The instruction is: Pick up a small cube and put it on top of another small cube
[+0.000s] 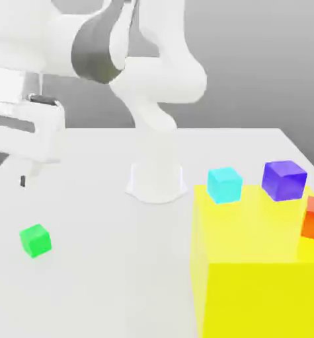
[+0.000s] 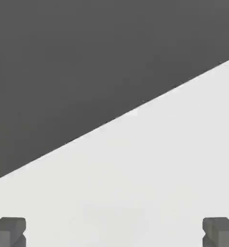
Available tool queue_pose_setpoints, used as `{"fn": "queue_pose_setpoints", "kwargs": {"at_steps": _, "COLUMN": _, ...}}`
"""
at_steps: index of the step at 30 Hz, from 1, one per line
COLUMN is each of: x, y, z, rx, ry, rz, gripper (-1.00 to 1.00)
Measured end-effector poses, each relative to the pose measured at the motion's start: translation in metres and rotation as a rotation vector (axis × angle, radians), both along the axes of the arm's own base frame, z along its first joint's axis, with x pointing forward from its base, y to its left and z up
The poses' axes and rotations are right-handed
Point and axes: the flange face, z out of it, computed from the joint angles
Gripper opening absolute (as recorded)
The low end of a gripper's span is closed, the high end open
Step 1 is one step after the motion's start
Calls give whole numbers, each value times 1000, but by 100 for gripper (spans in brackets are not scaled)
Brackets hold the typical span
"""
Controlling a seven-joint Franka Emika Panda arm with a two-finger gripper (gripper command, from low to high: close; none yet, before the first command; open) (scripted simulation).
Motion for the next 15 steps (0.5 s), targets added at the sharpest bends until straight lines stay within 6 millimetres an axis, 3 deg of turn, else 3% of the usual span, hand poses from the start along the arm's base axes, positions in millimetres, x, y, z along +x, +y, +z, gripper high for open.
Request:
{"fn": "queue_pose_setpoints", "kwargs": {"at_steps": 3, "x": -50, "y": -27, "z": -62, "rx": 61, "ry": 81, "rz": -117, "gripper": 0}}
{"fn": "queue_pose_setpoints", "kwargs": {"at_steps": 5, "x": -81, "y": -31, "z": -100, "rx": 105, "ry": 132, "rz": -173, "gripper": 0}}
{"fn": "queue_pose_setpoints", "kwargs": {"at_steps": 7, "x": -93, "y": -32, "z": -126, "rx": 122, "ry": 152, "rz": -193, "gripper": 0}}
{"fn": "queue_pose_setpoints", "kwargs": {"at_steps": 12, "x": -97, "y": -31, "z": -176, "rx": 126, "ry": 160, "rz": -198, "gripper": 0}}
{"fn": "queue_pose_setpoints", "kwargs": {"at_steps": 13, "x": -97, "y": -31, "z": -182, "rx": 126, "ry": 160, "rz": -198, "gripper": -100}}
{"fn": "queue_pose_setpoints", "kwargs": {"at_steps": 15, "x": -97, "y": -31, "z": -182, "rx": 126, "ry": 160, "rz": -198, "gripper": -100}}
